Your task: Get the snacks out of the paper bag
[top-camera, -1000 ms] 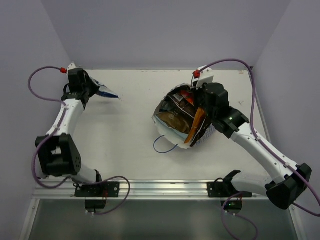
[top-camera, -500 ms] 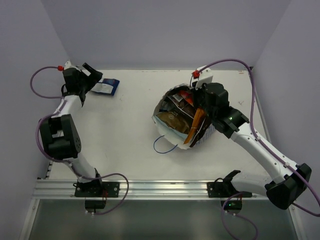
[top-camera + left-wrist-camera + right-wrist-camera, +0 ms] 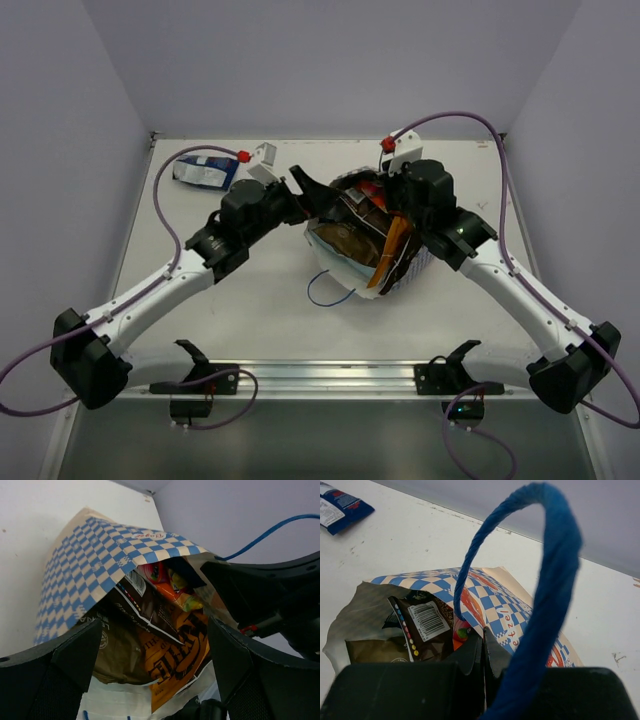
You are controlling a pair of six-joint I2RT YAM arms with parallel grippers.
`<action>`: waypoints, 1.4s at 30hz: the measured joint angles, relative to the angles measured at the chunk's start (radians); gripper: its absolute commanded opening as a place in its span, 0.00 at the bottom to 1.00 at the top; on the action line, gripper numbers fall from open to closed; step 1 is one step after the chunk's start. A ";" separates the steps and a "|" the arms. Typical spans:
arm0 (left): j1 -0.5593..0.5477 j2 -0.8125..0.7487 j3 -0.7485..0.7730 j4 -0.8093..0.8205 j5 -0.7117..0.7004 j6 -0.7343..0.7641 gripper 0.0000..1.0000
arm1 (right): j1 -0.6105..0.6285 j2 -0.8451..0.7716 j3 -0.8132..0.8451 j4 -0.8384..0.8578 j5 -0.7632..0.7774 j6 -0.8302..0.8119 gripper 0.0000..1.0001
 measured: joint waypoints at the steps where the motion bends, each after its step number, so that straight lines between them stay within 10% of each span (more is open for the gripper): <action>1: -0.029 0.026 0.012 -0.010 -0.022 -0.013 0.92 | 0.000 0.003 0.006 -0.006 0.000 0.000 0.00; 12: -0.211 0.357 0.206 -0.096 -0.121 -0.083 0.82 | 0.000 0.005 0.022 -0.045 -0.004 0.033 0.00; 25: -0.277 0.359 0.224 -0.064 -0.251 -0.248 0.64 | -0.001 0.001 0.031 -0.079 -0.016 0.094 0.00; 42: -0.294 0.266 0.144 -0.011 -0.294 -0.307 0.64 | 0.000 -0.025 0.033 -0.111 -0.037 0.122 0.00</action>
